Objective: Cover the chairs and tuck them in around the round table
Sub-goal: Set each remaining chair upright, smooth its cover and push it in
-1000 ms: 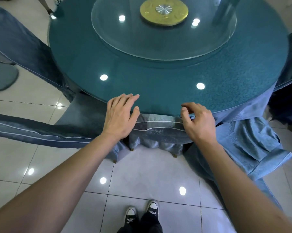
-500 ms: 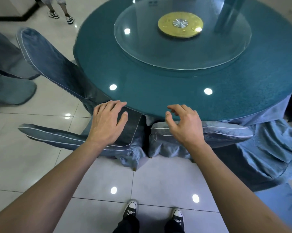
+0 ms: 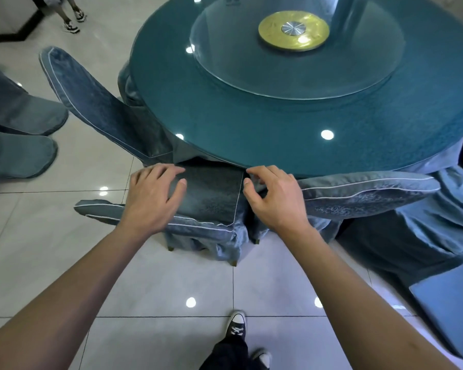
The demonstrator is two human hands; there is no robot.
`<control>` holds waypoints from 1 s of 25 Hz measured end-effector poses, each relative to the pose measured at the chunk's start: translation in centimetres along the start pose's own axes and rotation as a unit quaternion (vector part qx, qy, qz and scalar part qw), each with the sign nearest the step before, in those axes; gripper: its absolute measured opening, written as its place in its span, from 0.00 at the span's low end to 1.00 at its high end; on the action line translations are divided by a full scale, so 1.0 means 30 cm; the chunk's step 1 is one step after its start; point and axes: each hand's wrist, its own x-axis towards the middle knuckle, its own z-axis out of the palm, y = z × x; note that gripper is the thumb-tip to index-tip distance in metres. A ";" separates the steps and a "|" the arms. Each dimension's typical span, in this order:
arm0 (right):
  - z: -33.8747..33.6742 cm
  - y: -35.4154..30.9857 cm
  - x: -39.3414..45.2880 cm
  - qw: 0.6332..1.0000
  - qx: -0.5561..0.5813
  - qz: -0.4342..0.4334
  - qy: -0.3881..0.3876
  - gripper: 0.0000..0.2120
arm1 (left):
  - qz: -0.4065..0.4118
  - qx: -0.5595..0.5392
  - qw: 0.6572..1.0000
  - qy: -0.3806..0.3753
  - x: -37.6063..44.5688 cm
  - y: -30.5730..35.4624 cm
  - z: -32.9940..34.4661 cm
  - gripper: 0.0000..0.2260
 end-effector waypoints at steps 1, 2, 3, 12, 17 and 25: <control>0.016 -0.026 -0.018 1.000 -0.002 -0.003 -0.009 0.14 | -0.006 0.002 1.000 0.003 -0.020 -0.039 -0.003 0.23; 0.033 -0.052 -0.037 1.000 -0.003 -0.007 -0.018 0.14 | -0.011 0.003 1.000 0.009 -0.039 -0.077 -0.008 0.22; 0.049 -0.074 -0.054 1.000 -0.002 -0.011 -0.026 0.14 | -0.014 0.005 1.000 0.014 -0.054 -0.108 -0.011 0.22; 0.213 -0.205 -0.246 0.983 0.009 -0.049 -0.176 0.19 | -0.014 0.016 1.000 -0.005 -0.181 -0.271 0.053 0.21; 0.264 -0.234 -0.315 0.986 -0.017 -0.049 -0.157 0.20 | 0.037 0.033 0.999 0.001 -0.188 -0.319 0.110 0.21; 0.325 -0.318 -0.347 0.998 -0.004 0.009 -0.058 0.18 | 0.052 0.005 0.999 0.000 -0.189 -0.336 0.124 0.20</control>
